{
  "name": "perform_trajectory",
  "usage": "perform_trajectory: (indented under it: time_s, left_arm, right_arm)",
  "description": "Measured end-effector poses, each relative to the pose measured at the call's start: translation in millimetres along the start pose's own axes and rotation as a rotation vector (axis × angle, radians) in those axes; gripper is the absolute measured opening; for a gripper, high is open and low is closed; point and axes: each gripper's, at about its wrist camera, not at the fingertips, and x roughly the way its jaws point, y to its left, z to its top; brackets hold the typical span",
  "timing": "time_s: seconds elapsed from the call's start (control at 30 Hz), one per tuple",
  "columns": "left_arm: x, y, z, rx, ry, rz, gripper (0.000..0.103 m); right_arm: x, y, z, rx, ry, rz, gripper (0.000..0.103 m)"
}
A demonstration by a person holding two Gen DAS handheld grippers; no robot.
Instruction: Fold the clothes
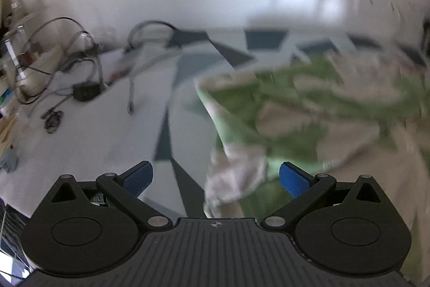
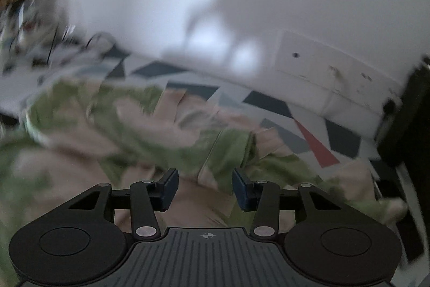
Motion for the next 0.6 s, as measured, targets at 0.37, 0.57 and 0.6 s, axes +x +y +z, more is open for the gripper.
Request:
perform_trajectory:
  time_s: [0.37, 0.57, 0.6]
  left_arm:
    - [20, -3, -4, -0.096, 0.077, 0.039, 0.102]
    - [27, -6, -2, -0.054, 0.085, 0.061, 0.102]
    - [28, -6, -2, -0.044, 0.084, 0.057, 0.102]
  right_arm:
    - [16, -1, -9, -0.024, -0.074, 0.0, 0.039]
    - [16, -1, -4, -0.017, -0.099, 0.047, 0.025]
    - [18, -3, -2, -0.001, -0.098, 0.053, 0.018]
